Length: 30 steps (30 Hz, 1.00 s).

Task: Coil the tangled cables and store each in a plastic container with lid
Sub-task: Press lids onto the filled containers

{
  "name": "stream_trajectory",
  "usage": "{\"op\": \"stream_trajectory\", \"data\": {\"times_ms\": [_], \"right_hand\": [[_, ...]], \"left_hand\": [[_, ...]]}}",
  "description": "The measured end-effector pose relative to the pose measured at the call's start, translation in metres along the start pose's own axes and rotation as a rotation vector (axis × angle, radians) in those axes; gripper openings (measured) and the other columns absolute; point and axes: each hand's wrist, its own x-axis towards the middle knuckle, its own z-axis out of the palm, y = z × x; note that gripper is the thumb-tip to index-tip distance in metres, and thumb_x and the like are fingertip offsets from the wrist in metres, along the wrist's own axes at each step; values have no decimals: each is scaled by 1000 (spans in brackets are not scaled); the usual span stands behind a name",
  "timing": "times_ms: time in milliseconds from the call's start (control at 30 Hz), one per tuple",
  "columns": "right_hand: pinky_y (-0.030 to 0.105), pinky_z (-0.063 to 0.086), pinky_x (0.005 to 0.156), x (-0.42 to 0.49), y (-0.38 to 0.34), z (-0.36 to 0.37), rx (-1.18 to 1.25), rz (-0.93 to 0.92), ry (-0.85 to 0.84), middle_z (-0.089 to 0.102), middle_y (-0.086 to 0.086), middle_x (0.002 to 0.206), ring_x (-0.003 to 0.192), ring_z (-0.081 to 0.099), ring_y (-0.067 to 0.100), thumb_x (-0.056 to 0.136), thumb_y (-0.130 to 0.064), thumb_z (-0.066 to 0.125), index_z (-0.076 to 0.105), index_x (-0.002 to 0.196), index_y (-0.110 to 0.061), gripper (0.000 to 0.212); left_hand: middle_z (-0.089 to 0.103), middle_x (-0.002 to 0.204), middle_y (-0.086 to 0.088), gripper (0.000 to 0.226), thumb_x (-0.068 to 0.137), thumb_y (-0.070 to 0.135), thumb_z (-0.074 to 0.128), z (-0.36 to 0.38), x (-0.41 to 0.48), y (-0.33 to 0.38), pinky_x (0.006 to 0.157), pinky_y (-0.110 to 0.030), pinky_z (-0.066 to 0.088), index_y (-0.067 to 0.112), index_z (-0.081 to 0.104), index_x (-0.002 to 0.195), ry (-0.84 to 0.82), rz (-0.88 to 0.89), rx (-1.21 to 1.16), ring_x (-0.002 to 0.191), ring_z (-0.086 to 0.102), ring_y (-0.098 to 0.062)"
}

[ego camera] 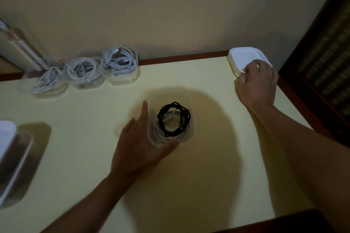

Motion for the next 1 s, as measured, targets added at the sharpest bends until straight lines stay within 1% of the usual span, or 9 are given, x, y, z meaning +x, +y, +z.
{"op": "stream_trajectory", "data": {"times_ms": [200,333,400,467,600,733,833,933,1000], "right_hand": [[53,21,121,-9,-1,-5,-6,-57,16,57,9,127,125,49,30,97,-19,48,54,110,-13,15],[54,16,122,-31,-17,-17,58,-118,-9,56,8,136,133,46,29,99,-17,48,54,113,-12,16],[54,15,123,-53,-33,-29,134,-182,-47,55,8,143,139,43,29,104,-21,43,56,120,-10,23],[51,18,123,-74,-55,-45,247,-255,-111,55,6,145,143,40,27,106,-24,41,56,130,-10,31],[37,31,114,-104,-99,-83,411,-322,-238,56,4,145,143,38,21,103,-21,56,54,143,-15,41],[38,42,107,-119,-124,-100,533,-348,-320,60,7,138,135,49,26,98,-20,64,57,141,-17,44],[46,52,92,-127,-134,-102,586,-472,-358,66,7,117,109,62,31,95,-15,65,62,132,-8,37],[43,47,99,-132,-144,-101,479,-633,-382,67,8,128,121,59,34,96,-28,61,66,101,-6,23],[42,47,97,-130,-149,-101,438,-681,-451,70,3,123,122,57,33,95,-42,57,64,93,-7,36]], "left_hand": [[27,163,1,144,49,108,30,-3,1,2,120,-43,25,24,-7,161,-106,-22,25,146,28,-21],[33,159,-2,146,48,105,38,-4,-1,6,120,-42,26,23,-8,160,-106,-24,40,142,31,-19],[35,158,-3,147,48,106,34,-4,1,7,119,-43,27,20,-8,160,-104,-12,67,141,32,-20],[36,158,-4,147,48,107,32,-3,2,5,119,-43,26,19,-9,160,-98,-10,91,140,33,-20],[33,161,-5,141,58,103,33,4,2,-3,120,-40,24,14,-6,160,-59,33,135,143,33,-20],[31,162,-5,141,58,103,32,6,2,-3,121,-43,25,11,2,160,-43,32,127,144,35,-20],[37,159,-7,141,59,103,30,6,2,-2,118,-46,29,7,6,159,-32,23,118,142,39,-21],[35,160,-13,130,66,93,33,6,1,-6,117,-49,29,7,4,159,-53,79,109,143,40,-26],[30,162,-13,117,72,84,31,5,0,-10,119,-48,25,10,5,158,-62,108,86,145,36,-26]]}}
